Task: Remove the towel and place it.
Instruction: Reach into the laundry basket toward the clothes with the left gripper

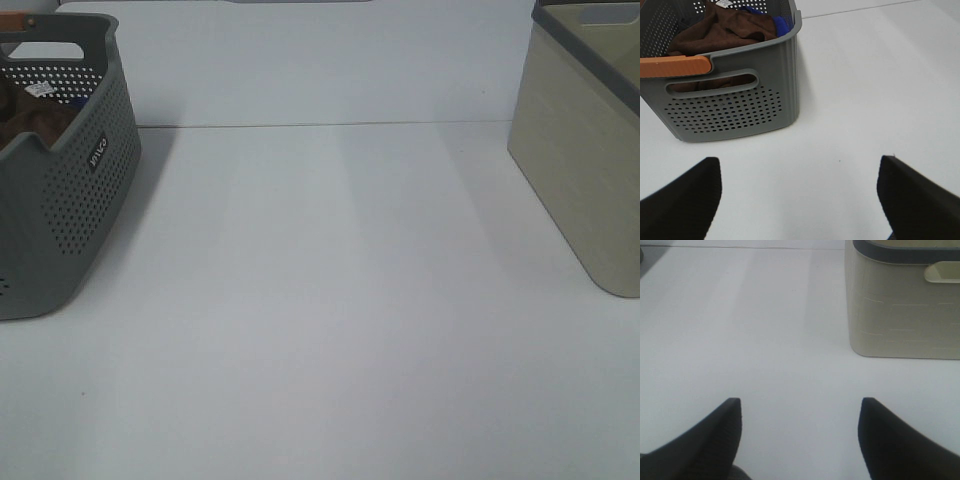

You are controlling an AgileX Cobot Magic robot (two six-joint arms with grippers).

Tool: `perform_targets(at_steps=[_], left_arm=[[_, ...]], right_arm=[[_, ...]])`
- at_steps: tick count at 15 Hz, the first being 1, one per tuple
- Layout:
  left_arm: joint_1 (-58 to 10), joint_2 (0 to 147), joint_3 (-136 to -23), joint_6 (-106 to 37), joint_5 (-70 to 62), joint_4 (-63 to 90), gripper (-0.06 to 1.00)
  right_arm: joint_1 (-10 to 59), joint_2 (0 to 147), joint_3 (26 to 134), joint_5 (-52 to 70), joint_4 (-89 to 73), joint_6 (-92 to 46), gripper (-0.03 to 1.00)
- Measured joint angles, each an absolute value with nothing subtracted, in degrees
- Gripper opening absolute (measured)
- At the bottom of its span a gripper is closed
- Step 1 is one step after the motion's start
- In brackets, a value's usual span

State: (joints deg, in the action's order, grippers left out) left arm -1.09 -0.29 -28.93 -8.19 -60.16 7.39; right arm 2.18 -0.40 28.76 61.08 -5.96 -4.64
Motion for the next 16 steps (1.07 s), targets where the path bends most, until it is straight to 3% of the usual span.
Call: perform_targets(at_steps=[16], left_arm=[[-1.1,-0.3,-28.9,-8.2,-60.2,7.4,0.81]], right_arm=[[2.2,-0.4,28.8,61.1,-6.0,-4.6,0.64]])
